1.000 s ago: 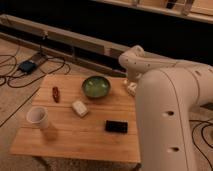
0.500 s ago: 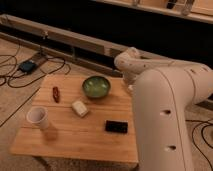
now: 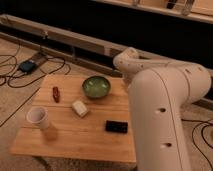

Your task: Stand the bottle upright

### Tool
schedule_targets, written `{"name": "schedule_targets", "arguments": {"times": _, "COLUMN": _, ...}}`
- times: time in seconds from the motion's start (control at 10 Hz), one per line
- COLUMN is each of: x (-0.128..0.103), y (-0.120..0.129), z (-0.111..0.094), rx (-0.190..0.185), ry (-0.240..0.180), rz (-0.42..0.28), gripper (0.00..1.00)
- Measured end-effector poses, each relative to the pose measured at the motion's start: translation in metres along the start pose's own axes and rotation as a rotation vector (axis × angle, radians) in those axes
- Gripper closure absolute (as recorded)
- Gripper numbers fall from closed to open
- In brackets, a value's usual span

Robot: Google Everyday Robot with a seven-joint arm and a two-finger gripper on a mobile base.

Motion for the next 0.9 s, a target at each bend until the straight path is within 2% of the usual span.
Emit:
{"name": "schedule_targets", "arguments": {"times": 0.4, "x": 0.0, "y": -0.0004, "z": 0.0002, "rx": 0.0, "ry": 0.0, "rz": 0.0, "gripper": 0.35}}
{"name": "schedule_targets", "arguments": {"times": 0.9, "x": -0.0084, "y": -0.008, "z": 0.0031, "rx": -0.03, "ry": -0.001, "rz": -0.025, "gripper": 0.35}}
